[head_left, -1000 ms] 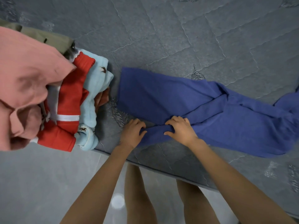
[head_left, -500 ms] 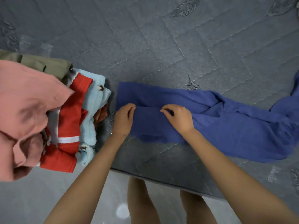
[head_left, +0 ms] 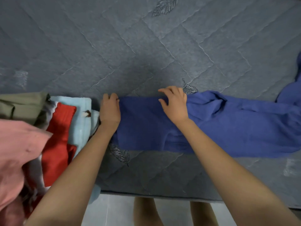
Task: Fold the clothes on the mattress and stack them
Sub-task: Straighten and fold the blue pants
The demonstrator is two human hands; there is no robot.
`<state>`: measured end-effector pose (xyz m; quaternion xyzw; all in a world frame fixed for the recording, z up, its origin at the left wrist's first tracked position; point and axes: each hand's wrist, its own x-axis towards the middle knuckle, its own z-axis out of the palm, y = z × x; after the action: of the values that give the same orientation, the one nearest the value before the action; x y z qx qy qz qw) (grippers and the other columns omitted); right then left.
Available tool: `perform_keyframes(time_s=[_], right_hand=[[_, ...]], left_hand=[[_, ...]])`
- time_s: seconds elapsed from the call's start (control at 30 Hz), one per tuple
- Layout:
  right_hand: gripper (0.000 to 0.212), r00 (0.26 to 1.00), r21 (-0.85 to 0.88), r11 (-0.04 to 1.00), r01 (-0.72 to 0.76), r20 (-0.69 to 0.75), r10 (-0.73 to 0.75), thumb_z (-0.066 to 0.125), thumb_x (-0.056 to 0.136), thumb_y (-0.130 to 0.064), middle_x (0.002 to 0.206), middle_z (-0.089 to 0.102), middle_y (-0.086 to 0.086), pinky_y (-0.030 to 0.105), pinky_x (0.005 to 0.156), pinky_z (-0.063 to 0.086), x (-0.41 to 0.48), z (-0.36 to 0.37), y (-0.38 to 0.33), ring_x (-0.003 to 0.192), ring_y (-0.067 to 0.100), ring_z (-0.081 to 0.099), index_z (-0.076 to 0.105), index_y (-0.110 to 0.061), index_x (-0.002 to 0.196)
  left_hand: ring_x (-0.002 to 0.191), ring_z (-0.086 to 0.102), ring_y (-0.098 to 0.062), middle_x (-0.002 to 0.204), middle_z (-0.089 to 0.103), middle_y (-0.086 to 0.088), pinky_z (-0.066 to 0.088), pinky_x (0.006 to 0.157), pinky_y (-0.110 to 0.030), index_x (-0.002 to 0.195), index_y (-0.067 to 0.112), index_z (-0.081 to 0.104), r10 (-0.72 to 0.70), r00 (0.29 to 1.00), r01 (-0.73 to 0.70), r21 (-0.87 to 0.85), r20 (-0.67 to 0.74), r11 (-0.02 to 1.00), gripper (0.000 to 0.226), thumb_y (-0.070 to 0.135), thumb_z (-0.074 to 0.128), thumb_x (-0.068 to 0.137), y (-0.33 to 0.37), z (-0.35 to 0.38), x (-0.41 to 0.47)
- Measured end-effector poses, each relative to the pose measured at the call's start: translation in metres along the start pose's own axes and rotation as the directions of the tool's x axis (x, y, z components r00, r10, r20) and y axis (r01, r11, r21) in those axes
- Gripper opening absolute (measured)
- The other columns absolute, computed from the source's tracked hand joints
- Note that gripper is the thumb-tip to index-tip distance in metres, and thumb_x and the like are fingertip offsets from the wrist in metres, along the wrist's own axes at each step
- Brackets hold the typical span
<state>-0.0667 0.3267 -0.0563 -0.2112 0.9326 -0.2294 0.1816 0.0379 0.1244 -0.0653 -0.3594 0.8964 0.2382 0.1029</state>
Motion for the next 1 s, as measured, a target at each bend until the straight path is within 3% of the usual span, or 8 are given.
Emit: perform_keyframes(time_s=[0.1, 0.17, 0.23, 0.37, 0.6, 0.83, 0.9, 1.0], right_hand=[[0.035, 0.997, 0.036, 0.998, -0.06, -0.045, 0.061, 0.065, 0.09, -0.018, 0.125, 0.058, 0.004, 0.035, 0.101, 0.029, -0.016, -0.018, 0.034, 0.121, 0.028, 0.047, 0.064, -0.017, 0.126], [0.037, 0.996, 0.016, 0.997, -0.079, -0.039, 0.08, 0.065, 0.091, -0.021, 0.129, 0.057, 0.005, 0.037, 0.105, 0.028, -0.029, -0.032, 0.059, 0.125, 0.03, 0.046, 0.063, -0.016, 0.127], [0.042, 0.996, -0.028, 0.995, -0.092, -0.012, 0.091, 0.065, 0.092, -0.026, 0.138, 0.053, 0.006, 0.04, 0.112, 0.025, -0.043, -0.046, 0.084, 0.132, 0.03, 0.042, 0.06, -0.016, 0.132], [0.055, 0.995, -0.084, 0.991, -0.103, -0.025, 0.101, 0.065, 0.093, -0.032, 0.154, 0.038, 0.006, 0.046, 0.121, 0.009, -0.066, -0.076, 0.131, 0.147, 0.03, 0.024, 0.049, -0.018, 0.144], [0.071, 0.975, -0.145, 0.966, -0.215, -0.087, 0.204, 0.061, 0.093, -0.045, 0.163, 0.014, 0.006, 0.045, 0.122, 0.0, -0.104, -0.127, 0.223, 0.151, 0.029, 0.005, 0.031, -0.024, 0.153], [0.079, 0.845, -0.061, 0.852, -0.52, -0.178, 0.504, 0.058, 0.093, -0.05, 0.165, 0.005, 0.006, 0.051, 0.12, 0.005, -0.137, -0.158, 0.306, 0.151, 0.029, 0.004, 0.016, -0.027, 0.156], [0.082, 0.802, 0.006, 0.818, -0.575, -0.191, 0.565, 0.06, 0.092, -0.047, 0.164, 0.005, 0.008, 0.052, 0.12, 0.009, -0.143, -0.164, 0.325, 0.151, 0.029, 0.006, 0.015, -0.024, 0.156], [0.091, 0.752, 0.115, 0.778, -0.617, -0.205, 0.627, 0.07, 0.086, -0.041, 0.162, 0.012, 0.011, 0.05, 0.119, 0.015, -0.149, -0.17, 0.348, 0.148, 0.031, 0.015, 0.015, -0.022, 0.156]], left_hand=[[0.116, 0.043, -0.039, 0.13, 0.046, -0.021, 0.031, 0.097, -0.045, 0.126, 0.006, 0.055, 0.12, 0.992, -0.109, 0.204, -0.046, 0.973, 0.031, 0.018, 0.047, 0.099, 0.021, 0.006, -0.012], [0.129, 0.038, -0.035, 0.141, 0.042, -0.017, 0.017, 0.113, -0.047, 0.137, 0.013, 0.05, 0.222, 0.975, -0.216, 0.233, -0.002, 0.948, 0.038, 0.023, 0.046, 0.1, 0.047, 0.016, -0.025], [0.14, 0.029, -0.03, 0.152, 0.033, -0.013, 0.004, 0.118, -0.047, 0.146, 0.02, 0.039, 0.306, 0.949, -0.315, 0.247, 0.074, 0.916, 0.045, 0.029, 0.042, 0.102, 0.077, 0.033, -0.04], [0.148, 0.017, -0.028, 0.16, 0.019, -0.012, 0.002, 0.119, -0.051, 0.153, 0.025, 0.023, 0.429, 0.888, -0.459, 0.242, 0.168, 0.855, 0.054, 0.035, 0.04, 0.102, 0.139, 0.07, -0.069], [0.148, 0.014, -0.033, 0.16, 0.016, -0.016, 0.004, 0.118, -0.057, 0.152, 0.024, 0.023, 0.511, 0.841, -0.54, 0.236, 0.176, 0.808, 0.062, 0.038, 0.049, 0.098, 0.233, 0.121, -0.106], [0.145, 0.023, -0.035, 0.158, 0.021, -0.015, 0.016, 0.116, -0.059, 0.149, 0.023, 0.035, 0.662, 0.699, -0.715, 0.259, 0.269, 0.65, 0.058, 0.03, 0.056, 0.096, 0.294, 0.167, -0.142], [0.146, 0.021, -0.034, 0.159, 0.022, -0.012, 0.011, 0.117, -0.058, 0.149, 0.024, 0.036, 0.681, 0.661, -0.75, 0.242, 0.316, 0.616, 0.056, 0.029, 0.056, 0.096, 0.304, 0.181, -0.148], [0.15, 0.003, -0.027, 0.163, 0.008, -0.005, -0.004, 0.116, -0.055, 0.153, 0.031, 0.019, 0.611, 0.666, -0.739, 0.272, 0.427, 0.616, 0.058, 0.039, 0.042, 0.101, 0.308, 0.201, -0.151]])
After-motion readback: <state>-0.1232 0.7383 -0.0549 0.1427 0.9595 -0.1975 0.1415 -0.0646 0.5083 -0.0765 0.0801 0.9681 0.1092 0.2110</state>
